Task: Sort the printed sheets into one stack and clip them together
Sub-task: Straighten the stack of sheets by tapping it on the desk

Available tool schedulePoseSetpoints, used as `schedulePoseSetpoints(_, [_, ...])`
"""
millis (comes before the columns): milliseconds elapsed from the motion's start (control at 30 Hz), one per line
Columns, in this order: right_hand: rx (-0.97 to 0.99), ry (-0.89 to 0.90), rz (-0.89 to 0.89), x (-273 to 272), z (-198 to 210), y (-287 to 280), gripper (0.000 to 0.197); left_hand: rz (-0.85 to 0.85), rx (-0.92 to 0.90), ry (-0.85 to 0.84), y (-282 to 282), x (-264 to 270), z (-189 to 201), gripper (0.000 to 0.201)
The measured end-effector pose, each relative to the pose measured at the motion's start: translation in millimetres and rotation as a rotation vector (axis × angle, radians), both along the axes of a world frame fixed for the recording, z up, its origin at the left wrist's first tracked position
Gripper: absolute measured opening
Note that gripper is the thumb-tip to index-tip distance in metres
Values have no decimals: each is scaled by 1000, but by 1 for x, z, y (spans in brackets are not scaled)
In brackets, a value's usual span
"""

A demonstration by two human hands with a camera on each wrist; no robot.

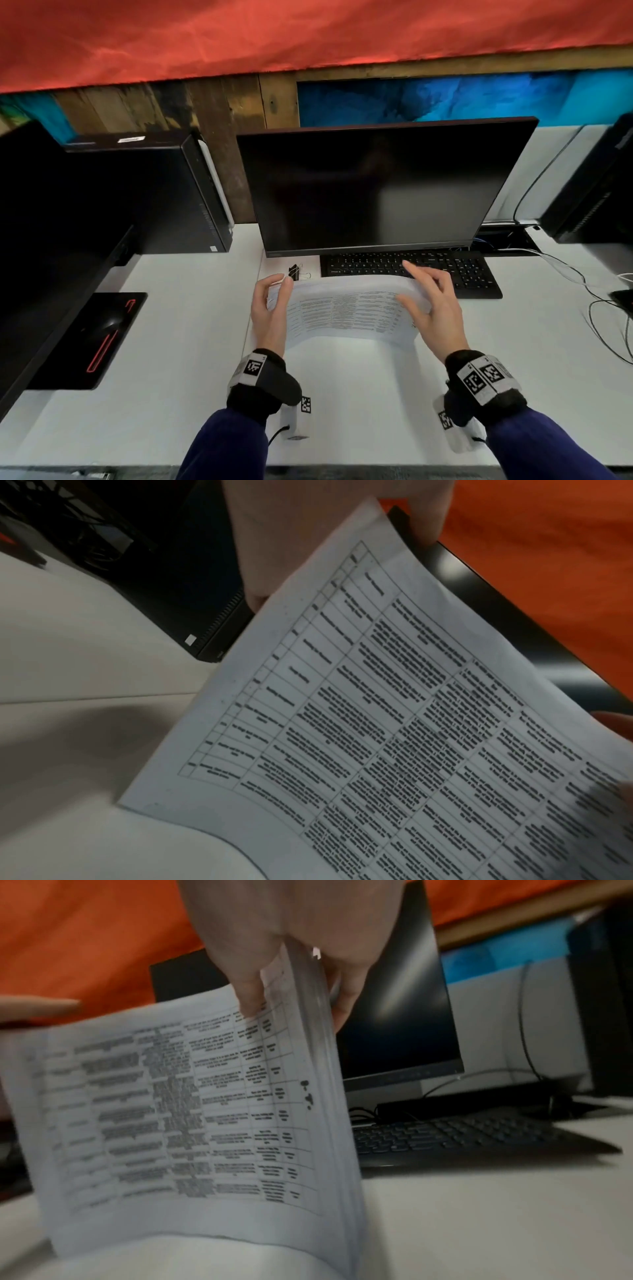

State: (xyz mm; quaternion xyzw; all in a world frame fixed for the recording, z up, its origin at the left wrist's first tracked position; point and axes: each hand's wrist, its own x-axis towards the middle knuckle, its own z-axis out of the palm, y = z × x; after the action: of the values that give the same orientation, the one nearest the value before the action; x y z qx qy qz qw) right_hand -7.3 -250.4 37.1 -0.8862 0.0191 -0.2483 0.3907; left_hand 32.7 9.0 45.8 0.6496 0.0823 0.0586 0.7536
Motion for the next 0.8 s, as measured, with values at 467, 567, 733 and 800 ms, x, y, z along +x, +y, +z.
schedulePoseSetpoints(467, [-438,-26,85,2,2,-5,45,18,81,75,-1,21,5,17])
schedulePoseSetpoints(567, [-484,-12,79,2,4,-3,47,18,132,36,-2,20,6,13])
schedulePoseSetpoints(733, [-390,37,83,1,-1,-3,58,1,168,49,-4,22,14,18])
schedulePoseSetpoints(800, [-363,64,88,1,0,-1,64,-8,228,37,-4,21,14,22])
